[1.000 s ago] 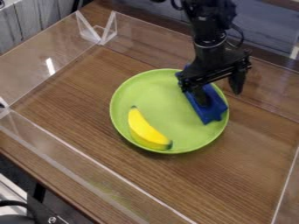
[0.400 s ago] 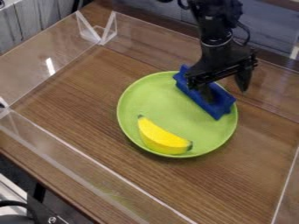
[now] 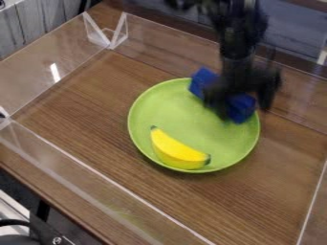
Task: Put the blue object in the green plate
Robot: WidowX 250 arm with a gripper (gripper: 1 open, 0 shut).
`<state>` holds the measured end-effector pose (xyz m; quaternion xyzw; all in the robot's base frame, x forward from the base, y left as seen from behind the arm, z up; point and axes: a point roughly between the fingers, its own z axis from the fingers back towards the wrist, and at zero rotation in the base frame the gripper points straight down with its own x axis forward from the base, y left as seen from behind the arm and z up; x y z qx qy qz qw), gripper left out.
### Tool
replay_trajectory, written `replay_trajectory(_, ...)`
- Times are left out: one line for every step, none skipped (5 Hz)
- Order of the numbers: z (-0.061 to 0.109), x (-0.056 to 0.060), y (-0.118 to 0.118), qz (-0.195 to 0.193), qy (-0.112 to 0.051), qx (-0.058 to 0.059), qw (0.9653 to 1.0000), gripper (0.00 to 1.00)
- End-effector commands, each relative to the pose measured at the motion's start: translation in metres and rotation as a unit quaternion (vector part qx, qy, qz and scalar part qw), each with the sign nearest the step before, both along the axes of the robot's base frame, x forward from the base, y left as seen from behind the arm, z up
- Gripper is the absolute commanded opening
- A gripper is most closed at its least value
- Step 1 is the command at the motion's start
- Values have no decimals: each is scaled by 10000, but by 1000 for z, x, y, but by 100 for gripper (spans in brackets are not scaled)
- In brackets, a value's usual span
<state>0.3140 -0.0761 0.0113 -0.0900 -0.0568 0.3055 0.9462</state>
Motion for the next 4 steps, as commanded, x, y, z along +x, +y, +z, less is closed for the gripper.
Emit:
replay_trajectory(-8, -36, -9, -48, 398, 213, 9990, 100)
replay_trajectory(4, -40, -9, -240, 370, 245, 9987, 100)
replay_trajectory(11, -40, -7, -381, 388, 275, 9981, 100)
replay_trajectory(20, -44, -13, -724, 414, 275, 9961, 100)
